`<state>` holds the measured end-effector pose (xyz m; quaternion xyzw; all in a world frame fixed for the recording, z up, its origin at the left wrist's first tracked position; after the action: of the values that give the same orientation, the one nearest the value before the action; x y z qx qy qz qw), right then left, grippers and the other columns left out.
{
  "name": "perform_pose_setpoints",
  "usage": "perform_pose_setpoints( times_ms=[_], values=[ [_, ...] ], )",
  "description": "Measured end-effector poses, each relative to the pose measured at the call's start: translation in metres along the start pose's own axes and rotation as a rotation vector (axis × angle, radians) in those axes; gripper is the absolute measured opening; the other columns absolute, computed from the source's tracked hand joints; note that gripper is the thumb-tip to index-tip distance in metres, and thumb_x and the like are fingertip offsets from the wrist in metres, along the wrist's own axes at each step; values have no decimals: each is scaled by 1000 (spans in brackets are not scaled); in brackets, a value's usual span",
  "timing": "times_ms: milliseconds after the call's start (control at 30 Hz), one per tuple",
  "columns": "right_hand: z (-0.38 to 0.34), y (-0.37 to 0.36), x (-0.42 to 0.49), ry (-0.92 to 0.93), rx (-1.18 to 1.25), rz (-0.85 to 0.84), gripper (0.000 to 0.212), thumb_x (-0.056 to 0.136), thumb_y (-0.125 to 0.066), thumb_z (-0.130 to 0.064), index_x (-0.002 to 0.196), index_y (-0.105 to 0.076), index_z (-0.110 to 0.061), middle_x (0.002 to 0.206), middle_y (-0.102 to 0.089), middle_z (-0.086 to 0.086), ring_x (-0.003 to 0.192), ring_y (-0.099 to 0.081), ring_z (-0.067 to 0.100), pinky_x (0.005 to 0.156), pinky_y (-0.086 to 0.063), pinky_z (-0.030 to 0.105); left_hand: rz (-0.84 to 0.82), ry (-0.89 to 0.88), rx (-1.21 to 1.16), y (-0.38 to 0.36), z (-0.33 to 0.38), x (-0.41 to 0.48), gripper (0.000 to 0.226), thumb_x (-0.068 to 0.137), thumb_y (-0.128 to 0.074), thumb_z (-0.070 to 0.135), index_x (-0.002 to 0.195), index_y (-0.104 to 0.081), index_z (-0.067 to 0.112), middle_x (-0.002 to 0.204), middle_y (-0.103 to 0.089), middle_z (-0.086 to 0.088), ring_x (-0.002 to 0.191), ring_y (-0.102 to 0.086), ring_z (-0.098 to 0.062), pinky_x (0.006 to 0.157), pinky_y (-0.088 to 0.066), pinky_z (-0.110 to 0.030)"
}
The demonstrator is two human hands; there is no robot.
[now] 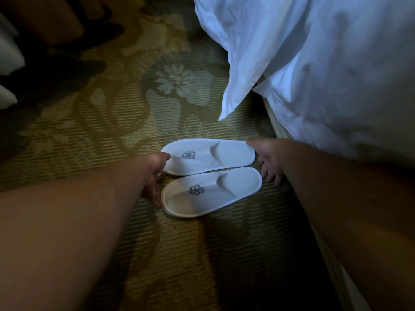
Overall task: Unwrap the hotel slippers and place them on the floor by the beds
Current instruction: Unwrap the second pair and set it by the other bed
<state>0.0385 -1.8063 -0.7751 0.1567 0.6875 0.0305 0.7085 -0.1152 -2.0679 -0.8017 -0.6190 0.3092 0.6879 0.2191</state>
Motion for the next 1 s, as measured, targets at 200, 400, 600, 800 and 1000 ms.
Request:
perform_pose_setpoints(
  times_ms=[200,400,600,800,1000],
  values=[
    [1,-1,-3,2,16,0,103,83,-26,-81,155,0,-12,156,-15,31,145,-11,44,115,-9,55,-13,-2,3,-1,-2,2,93,93,-45,66,158,-11,10,156,-29,-29,135,-37,-51,110,-26,-64],
    [0,-1,-4,8,14,11,101,84,-26,-81,155,-2,-13,156,-15,31,145,-12,44,115,-10,54,-2,-9,0,-2,-1,-1,94,92,-47,66,159,-10,11,155,-30,-29,134,-39,-52,110,-27,-66],
    [0,1,-2,1,11,12,103,82,-26,-83,155,-1,-15,156,-15,30,144,-13,45,114,-10,56,18,-11,21,-2,-1,-4,96,89,-50,67,158,-14,10,147,-39,-27,127,-46,-52,106,-33,-67],
    [0,2,-1,-1,-1,20,104,82,-27,-82,155,-2,-13,156,-16,30,144,-14,46,114,-11,55,31,-17,52,1,2,-9,94,91,-48,67,158,-14,10,153,-34,-27,132,-41,-51,90,-35,-65],
    [-6,3,-7,41,-11,104,100,86,-30,-78,155,-2,-11,154,-16,33,140,-21,50,111,-18,59,73,-80,90,12,10,-12,94,91,-44,68,157,-15,8,153,-32,-32,134,-40,-49,89,-39,-58]
  ],
)
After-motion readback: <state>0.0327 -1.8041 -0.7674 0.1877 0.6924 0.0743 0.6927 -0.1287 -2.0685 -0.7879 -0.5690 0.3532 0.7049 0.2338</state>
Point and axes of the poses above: each hand's wrist, its own x-axis towards the middle knuckle, its own y-axis out of the back of the hand, z = x × y, the point moved 8 cm from there along x, towards the middle knuckle
